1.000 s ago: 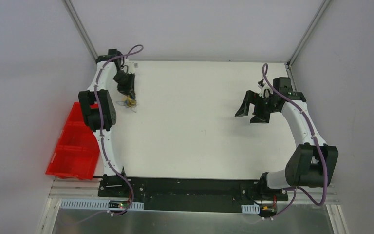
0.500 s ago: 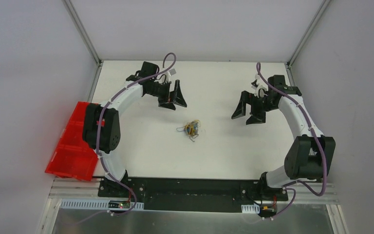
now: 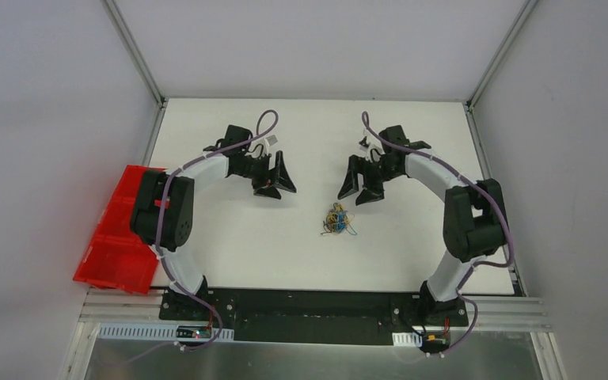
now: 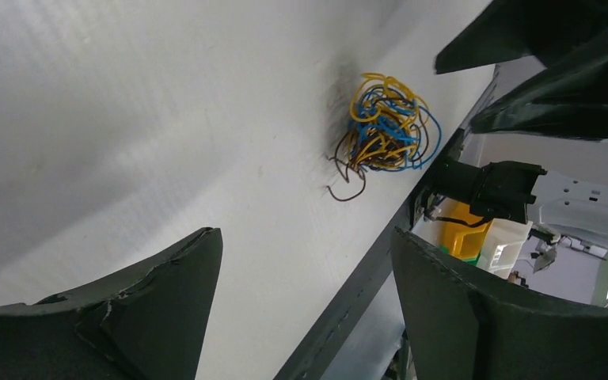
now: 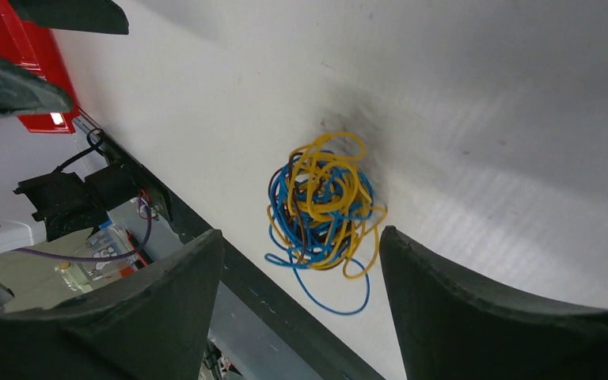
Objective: Untangle the cables
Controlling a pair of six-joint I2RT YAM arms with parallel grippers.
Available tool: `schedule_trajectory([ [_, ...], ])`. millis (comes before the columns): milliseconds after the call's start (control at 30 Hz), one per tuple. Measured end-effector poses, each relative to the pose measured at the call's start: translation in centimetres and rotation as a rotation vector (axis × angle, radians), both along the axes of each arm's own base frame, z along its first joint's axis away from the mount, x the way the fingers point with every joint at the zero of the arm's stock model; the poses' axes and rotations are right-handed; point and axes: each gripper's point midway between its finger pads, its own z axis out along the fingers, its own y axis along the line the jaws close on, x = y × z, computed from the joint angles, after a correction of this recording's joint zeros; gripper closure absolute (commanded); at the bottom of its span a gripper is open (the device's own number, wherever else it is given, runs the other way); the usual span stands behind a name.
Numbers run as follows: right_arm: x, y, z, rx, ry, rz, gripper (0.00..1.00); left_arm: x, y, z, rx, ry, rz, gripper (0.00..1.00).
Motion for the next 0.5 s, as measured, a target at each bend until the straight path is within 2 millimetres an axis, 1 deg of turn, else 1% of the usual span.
schedule_trajectory([
  [100,-0.2,1.9,-1.9,0.017,0.059,0.013,0.29,0.2,-2.4,0.3,-0.043,-0.025,-0.028,0.19],
  [200,-0.8,2.6,-3.0,0.023,0.094,0.017,0.29,-0.6,-5.5,-0.2,-0.083,-0.016,-0.077,0.22],
  [300,-1.6,2.4,-3.4,0.027,0.108,0.014,0.3,-1.9,-8.3,-1.1,-0.111,0.002,-0.12,0.29],
  [333,-1.9,2.3,-3.5,0.028,0.11,0.013,0.31,-2.3,-8.9,-1.3,-0.118,0.012,-0.127,0.3],
  [433,-3.2,1.8,-3.5,0.036,0.119,0.01,0.3,-3.9,-10.6,-2.3,-0.139,0.046,-0.157,0.3],
  [500,-4.1,1.6,-3.4,0.051,0.13,0.013,0.3,-4.5,-11.3,-2.9,-0.144,0.065,-0.164,0.29],
])
